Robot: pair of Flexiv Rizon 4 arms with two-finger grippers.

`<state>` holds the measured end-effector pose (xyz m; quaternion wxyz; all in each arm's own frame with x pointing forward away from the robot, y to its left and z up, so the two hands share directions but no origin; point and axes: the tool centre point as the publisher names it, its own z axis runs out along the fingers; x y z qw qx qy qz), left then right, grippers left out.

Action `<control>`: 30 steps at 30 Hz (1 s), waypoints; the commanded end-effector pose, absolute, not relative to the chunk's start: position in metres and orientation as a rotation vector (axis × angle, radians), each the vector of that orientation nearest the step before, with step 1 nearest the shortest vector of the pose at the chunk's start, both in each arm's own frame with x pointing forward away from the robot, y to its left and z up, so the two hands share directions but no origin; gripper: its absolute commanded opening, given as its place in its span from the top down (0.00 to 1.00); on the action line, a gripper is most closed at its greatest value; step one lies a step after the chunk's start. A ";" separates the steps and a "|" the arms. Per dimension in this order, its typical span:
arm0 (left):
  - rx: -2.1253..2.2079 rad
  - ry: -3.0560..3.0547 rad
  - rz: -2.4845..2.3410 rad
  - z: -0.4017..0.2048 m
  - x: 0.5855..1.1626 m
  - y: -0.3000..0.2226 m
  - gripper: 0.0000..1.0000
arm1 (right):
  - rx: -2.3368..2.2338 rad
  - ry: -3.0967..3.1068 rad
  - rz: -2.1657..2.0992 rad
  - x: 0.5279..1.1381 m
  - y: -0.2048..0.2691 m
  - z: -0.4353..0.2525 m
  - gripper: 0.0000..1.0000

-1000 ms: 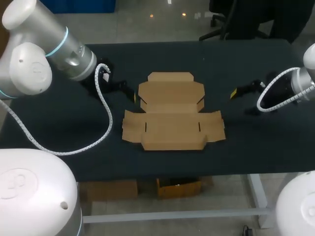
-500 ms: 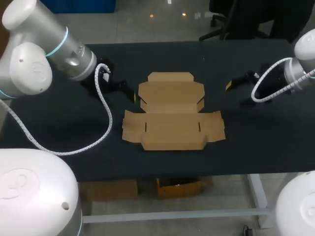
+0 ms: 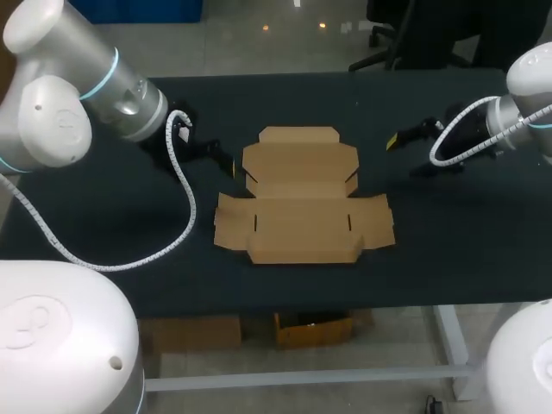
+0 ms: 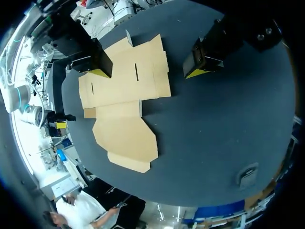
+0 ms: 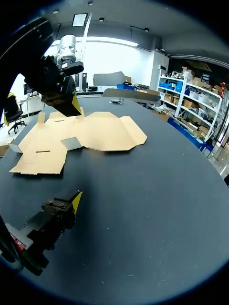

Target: Assemble the packaging by folding the flat box into shape, placing the metal phone stand inside, and closing the box properly

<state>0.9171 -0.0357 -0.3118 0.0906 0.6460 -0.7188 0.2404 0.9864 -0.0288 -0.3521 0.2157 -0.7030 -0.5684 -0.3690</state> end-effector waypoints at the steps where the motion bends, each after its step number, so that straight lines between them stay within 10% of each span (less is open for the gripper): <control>1: 1.922 -2.144 0.700 -0.318 0.931 -0.041 0.00 | -1.908 -1.563 -1.024 0.997 -0.027 -0.358 0.00; 14: 1.921 -2.119 0.746 -0.314 0.962 -0.029 0.00 | -1.879 -1.494 -1.065 1.012 -0.013 -0.367 0.00; 16: 1.900 -2.113 0.762 -0.312 0.965 -0.028 0.00 | -1.868 -1.490 -1.070 1.015 -0.010 -0.369 0.11; 18: 1.892 -2.115 0.769 -0.309 0.969 -0.026 0.00 | -1.852 -1.486 -1.071 1.019 -0.004 -0.371 0.51; 30: 1.826 -2.113 0.808 -0.304 0.989 -0.017 0.00 | -1.814 -1.480 -1.021 1.034 0.020 -0.381 0.51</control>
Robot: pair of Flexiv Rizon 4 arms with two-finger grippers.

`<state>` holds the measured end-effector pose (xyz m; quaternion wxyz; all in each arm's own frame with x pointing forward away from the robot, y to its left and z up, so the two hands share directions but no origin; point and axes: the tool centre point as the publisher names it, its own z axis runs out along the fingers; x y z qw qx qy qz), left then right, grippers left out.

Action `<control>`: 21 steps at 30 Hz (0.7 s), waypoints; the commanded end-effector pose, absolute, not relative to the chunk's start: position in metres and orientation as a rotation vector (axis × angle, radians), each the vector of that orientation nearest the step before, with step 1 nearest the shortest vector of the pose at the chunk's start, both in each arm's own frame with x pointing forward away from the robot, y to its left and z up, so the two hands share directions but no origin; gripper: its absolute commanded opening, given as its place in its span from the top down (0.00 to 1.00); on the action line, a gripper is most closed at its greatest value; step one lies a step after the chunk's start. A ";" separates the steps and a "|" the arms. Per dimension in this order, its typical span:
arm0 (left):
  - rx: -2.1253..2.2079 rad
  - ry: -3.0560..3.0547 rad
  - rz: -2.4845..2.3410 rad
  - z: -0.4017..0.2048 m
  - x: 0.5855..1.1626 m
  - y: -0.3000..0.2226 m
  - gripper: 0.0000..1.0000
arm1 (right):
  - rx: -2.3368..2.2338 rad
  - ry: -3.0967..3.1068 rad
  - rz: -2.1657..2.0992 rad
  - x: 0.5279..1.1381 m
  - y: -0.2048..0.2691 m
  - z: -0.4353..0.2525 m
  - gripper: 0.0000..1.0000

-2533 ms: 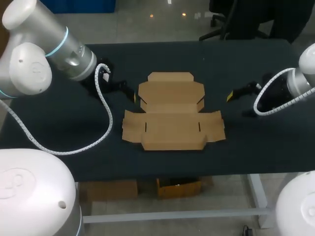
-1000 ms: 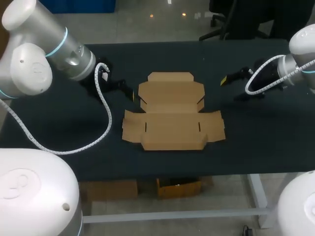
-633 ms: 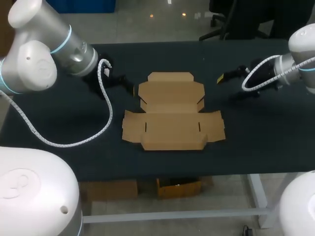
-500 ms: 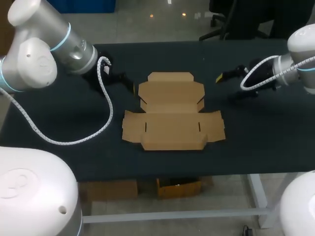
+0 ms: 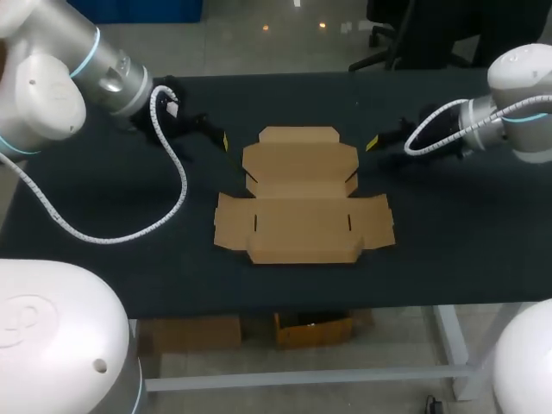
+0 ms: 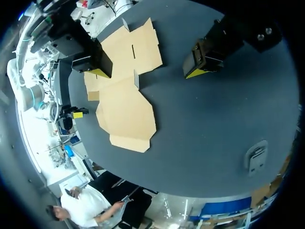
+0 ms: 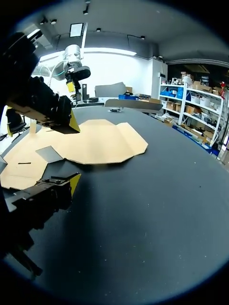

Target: Assemble the packaging by folding the flat box into shape, placing the metal phone stand inside, and closing the box properly

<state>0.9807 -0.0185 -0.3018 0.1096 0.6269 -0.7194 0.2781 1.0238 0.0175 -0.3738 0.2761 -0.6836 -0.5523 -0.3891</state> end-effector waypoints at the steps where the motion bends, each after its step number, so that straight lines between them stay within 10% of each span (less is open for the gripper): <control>1: 1.818 -2.113 0.810 -0.304 0.990 -0.016 0.00 | -1.814 -1.479 -1.018 1.035 0.021 -0.382 0.51; 21: 1.762 -2.124 0.865 -0.298 0.996 -0.012 0.00 | -1.796 -1.476 -0.958 1.050 0.036 -0.398 0.50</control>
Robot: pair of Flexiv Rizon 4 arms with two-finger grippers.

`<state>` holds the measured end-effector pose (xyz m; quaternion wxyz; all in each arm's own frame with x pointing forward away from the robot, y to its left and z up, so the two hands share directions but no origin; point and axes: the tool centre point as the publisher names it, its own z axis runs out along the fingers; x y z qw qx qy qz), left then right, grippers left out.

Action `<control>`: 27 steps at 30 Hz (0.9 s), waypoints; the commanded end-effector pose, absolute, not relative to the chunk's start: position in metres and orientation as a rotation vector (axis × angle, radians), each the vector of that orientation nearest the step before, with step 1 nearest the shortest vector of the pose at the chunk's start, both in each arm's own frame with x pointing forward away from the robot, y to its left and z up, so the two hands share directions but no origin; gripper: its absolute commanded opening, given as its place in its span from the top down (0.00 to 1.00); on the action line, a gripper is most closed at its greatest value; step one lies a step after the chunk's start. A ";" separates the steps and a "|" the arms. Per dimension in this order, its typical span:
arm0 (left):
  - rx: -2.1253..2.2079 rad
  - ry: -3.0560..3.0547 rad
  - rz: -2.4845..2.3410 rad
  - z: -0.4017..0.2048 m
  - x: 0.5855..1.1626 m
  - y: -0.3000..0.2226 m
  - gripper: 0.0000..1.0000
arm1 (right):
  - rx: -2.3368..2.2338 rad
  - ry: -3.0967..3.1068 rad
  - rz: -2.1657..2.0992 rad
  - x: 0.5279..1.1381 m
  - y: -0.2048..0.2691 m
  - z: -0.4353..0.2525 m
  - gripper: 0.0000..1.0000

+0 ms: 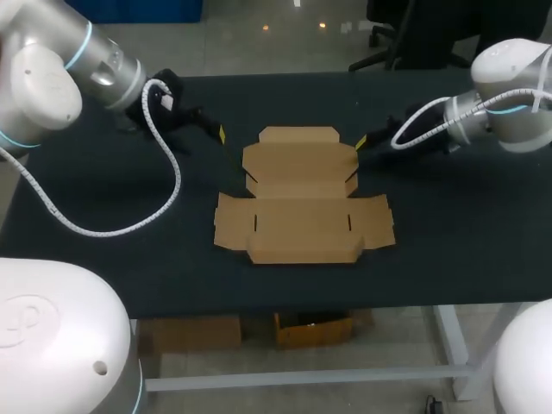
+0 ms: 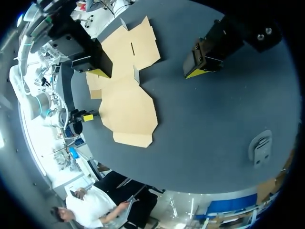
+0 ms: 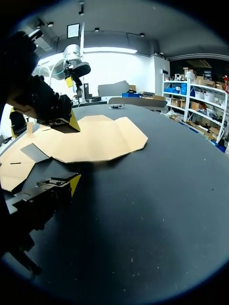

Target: Assemble the packaging by folding the flat box into shape, placing the metal phone stand inside, and closing the box properly

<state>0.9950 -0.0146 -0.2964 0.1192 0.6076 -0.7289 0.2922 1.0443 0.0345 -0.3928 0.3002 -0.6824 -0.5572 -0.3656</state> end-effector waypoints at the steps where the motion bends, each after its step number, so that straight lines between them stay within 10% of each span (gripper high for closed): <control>1: 1.754 -2.123 0.869 -0.298 0.997 -0.012 0.00 | -1.796 -1.475 -0.958 1.051 0.037 -0.399 0.51; 27: 1.719 -2.119 0.919 -0.296 0.999 -0.004 0.00 | -1.743 -1.440 -0.973 1.057 0.060 -0.406 0.58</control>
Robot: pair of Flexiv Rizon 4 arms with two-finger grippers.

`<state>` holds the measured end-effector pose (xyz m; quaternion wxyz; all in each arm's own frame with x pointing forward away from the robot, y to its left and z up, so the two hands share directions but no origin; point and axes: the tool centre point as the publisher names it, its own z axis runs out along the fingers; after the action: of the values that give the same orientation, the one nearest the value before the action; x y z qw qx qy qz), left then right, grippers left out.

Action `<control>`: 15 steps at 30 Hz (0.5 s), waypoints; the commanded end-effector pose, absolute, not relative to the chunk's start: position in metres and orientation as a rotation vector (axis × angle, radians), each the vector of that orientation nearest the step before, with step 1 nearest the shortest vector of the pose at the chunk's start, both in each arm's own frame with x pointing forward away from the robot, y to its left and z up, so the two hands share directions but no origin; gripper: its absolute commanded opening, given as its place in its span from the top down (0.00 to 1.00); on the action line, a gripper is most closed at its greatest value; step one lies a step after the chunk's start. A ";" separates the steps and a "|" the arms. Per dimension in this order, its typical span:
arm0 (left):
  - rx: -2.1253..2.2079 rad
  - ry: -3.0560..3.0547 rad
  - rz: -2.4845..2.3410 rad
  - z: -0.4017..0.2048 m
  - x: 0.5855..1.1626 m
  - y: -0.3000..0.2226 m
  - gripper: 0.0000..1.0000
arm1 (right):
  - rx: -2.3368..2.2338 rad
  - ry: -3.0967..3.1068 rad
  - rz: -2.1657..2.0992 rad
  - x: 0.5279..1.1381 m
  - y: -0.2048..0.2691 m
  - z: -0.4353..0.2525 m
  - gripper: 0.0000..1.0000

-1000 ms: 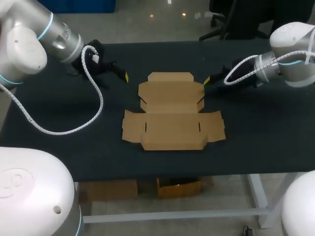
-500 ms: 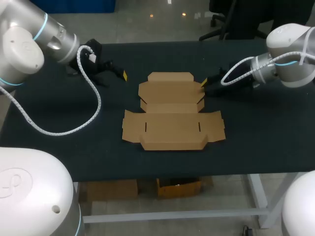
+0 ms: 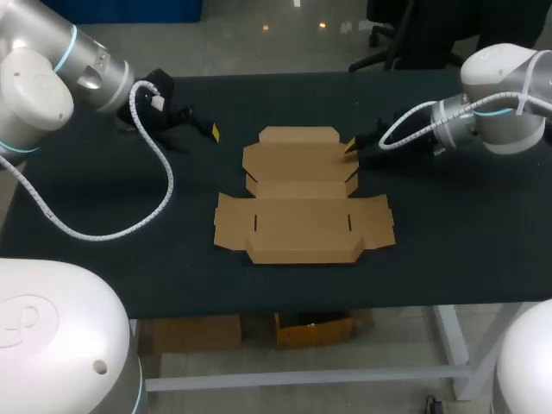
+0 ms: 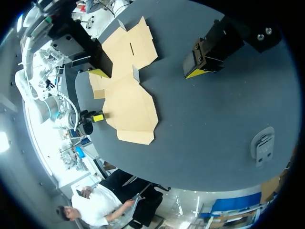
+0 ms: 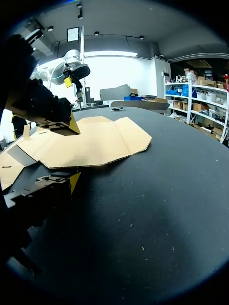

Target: Assemble the packaging by folding the flat box into shape, placing the metal phone stand inside, and closing the box properly

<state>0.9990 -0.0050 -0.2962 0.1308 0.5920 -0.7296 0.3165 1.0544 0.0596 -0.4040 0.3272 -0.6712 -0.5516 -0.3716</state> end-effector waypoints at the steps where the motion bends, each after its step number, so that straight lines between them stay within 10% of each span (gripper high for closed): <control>1: 1.718 -2.118 0.920 -0.296 0.999 -0.004 0.00 | -1.741 -1.439 -0.974 1.057 0.061 -0.407 0.59; 15: 1.684 -2.116 0.935 -0.299 0.999 -0.003 0.00 | -1.704 -1.427 -0.979 1.051 0.067 -0.412 1.00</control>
<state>0.9971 -0.0038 -0.2980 0.1365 0.5851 -0.7315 0.3224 1.0493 0.0693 -0.4091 0.3431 -0.6619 -0.5513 -0.3744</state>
